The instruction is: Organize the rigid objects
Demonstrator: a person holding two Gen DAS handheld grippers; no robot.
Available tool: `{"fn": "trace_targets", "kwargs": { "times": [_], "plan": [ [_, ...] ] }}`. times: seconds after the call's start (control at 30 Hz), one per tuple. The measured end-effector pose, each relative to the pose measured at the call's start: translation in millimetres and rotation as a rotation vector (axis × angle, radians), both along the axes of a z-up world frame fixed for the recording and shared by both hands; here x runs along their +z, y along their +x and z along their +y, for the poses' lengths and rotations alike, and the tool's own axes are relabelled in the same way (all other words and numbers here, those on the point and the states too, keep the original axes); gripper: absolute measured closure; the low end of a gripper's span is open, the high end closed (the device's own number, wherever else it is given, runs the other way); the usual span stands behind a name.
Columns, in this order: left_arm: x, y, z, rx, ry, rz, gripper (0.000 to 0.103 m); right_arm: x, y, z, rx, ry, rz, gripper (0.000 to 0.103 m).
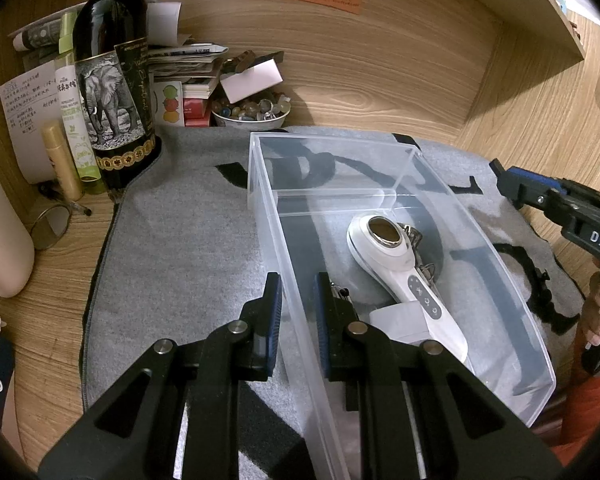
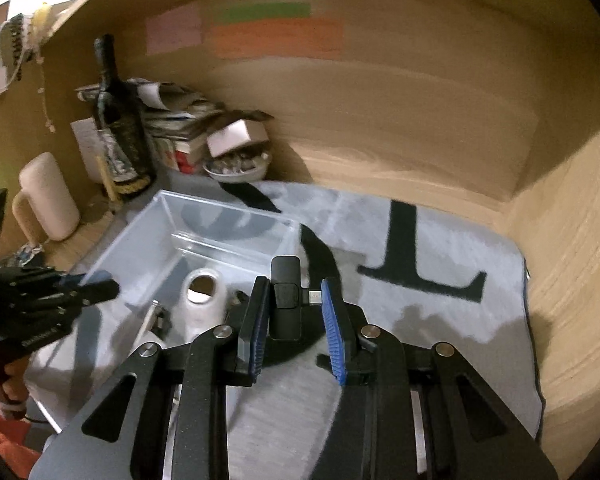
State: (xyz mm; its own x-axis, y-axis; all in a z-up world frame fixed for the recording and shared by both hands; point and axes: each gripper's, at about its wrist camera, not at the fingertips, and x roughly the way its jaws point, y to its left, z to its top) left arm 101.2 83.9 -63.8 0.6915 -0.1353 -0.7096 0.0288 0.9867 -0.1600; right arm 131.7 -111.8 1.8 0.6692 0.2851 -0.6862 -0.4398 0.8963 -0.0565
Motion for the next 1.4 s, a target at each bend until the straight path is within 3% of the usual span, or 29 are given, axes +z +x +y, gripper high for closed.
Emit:
{"fn": "trace_targets", "kwargs": {
  "times": [0.47,0.7,1.0,1.27,1.4],
  "plan": [
    [0,0,0,0.0,0.0,0.0,0.088,-15,-8,44,0.147,-0.018,0.048,0.079],
    [0,0,0,0.001,-0.001,0.0,0.088,-36,-6,58,0.182,-0.058,0.113,0.079],
    [0,0,0,0.001,0.003,0.001,0.088,-41,-7,61,0.205,-0.067,0.125,0.079],
    [3,-1,2,0.008,0.02,0.005,0.088,-28,-13,52,0.184,-0.034,0.068,0.059],
    [11,-4,0,0.018,0.042,-0.013,0.088,-19,-15,41,0.159,-0.007,0.035,0.039]
  ]
}}
